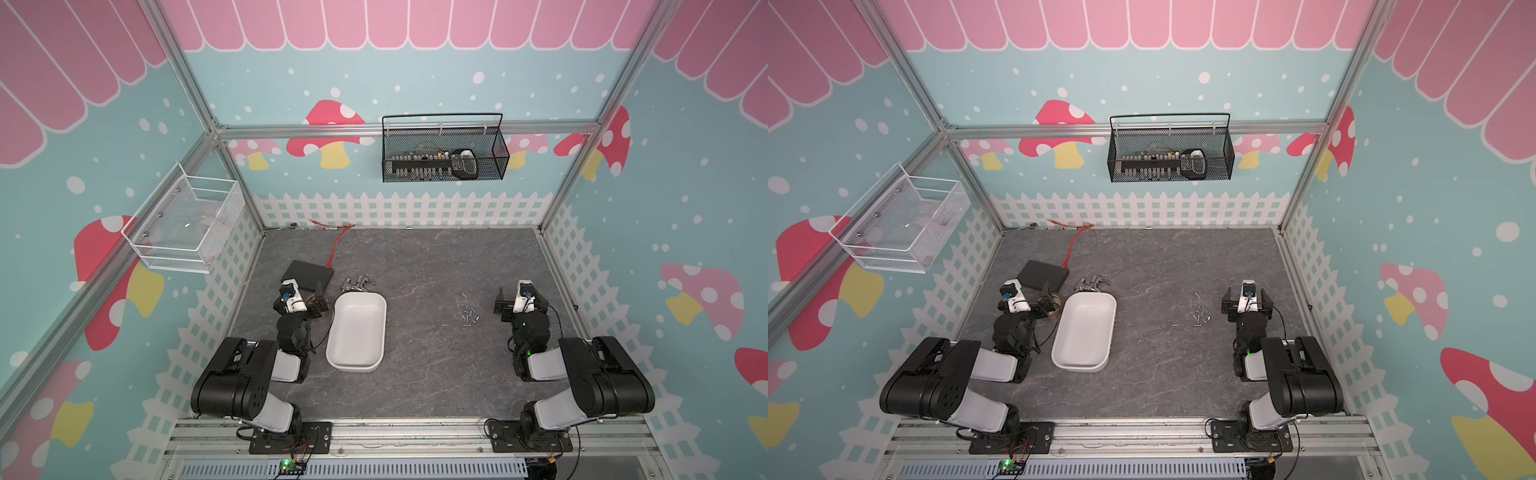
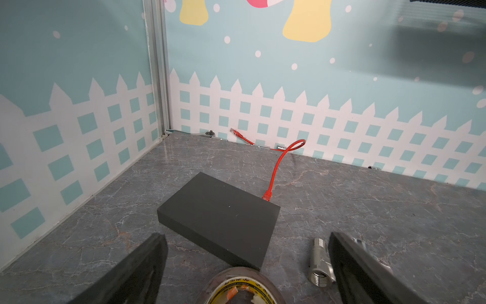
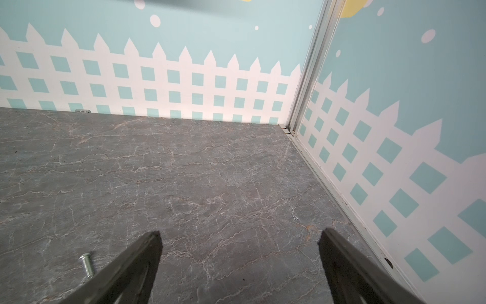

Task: Put the screws on the desktop into the storage box
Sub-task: Pick up the screw from the center of the board.

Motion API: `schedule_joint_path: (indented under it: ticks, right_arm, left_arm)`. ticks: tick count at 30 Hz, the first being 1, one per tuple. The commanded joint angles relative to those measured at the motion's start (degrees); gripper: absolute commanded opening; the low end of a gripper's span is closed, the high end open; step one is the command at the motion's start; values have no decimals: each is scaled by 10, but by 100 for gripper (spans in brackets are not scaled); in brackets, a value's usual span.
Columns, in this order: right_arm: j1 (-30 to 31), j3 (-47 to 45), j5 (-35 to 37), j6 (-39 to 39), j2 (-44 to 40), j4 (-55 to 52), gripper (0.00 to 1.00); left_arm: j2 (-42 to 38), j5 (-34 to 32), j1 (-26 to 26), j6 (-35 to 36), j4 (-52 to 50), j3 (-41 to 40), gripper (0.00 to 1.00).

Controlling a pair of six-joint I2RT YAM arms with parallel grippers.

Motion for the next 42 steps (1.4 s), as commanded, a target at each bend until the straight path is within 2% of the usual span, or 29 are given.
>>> schedule_joint_path:
  ticks: [1, 4, 6, 8, 10, 11, 13, 16, 18, 20, 22, 25, 30, 32, 36, 42]
  right_arm:
    - [2, 10, 4, -4, 6, 11, 99]
    - [3, 11, 12, -5, -1, 16, 99]
    - [5, 28, 18, -4, -44, -50, 99]
    - [9, 62, 35, 3, -108, -162, 99]
    - [8, 94, 60, 56, -175, -266, 99]
    - [8, 106, 55, 81, -204, -306, 99]
    - [8, 118, 11, 118, -245, -356, 99]
    - [8, 142, -70, 161, -280, -447, 98]
    - [8, 160, -134, 179, -292, -510, 93]
    - [8, 172, -198, 182, -296, -564, 89]
    - [9, 184, -246, 205, -296, -626, 86]
    - [10, 198, -291, 220, -283, -707, 82]
    - [14, 205, -304, 228, -240, -761, 74]
    - [18, 216, -307, 230, -205, -772, 71]
    - [34, 257, -285, 217, -125, -824, 69]
    - [47, 263, -219, 212, -103, -818, 60]
  left_arm:
    - [5, -4, -4, 8, 8, 10, 99]
    - [4, 1, -1, 7, 9, 9, 99]
    - [2, -1, -4, 9, 7, 9, 99]
    - [-23, -13, -21, 29, -10, 11, 99]
    - [-87, -76, -55, 46, -108, 38, 99]
    - [-134, -106, -69, 30, -189, 64, 99]
    - [-220, -111, -71, -71, -329, 112, 99]
    - [-313, -45, -67, -217, -477, 161, 99]
    - [-370, 18, -56, -276, -596, 202, 99]
    - [-417, 73, -35, -313, -650, 216, 99]
    - [-469, 190, -4, -307, -692, 228, 99]
    - [-522, 256, 5, -250, -797, 261, 96]
    - [-558, 224, 4, -189, -960, 272, 87]
    - [-560, 221, -1, -186, -972, 268, 83]
    - [-547, 237, -6, -182, -964, 268, 81]
    - [-504, 272, -5, -167, -965, 275, 77]
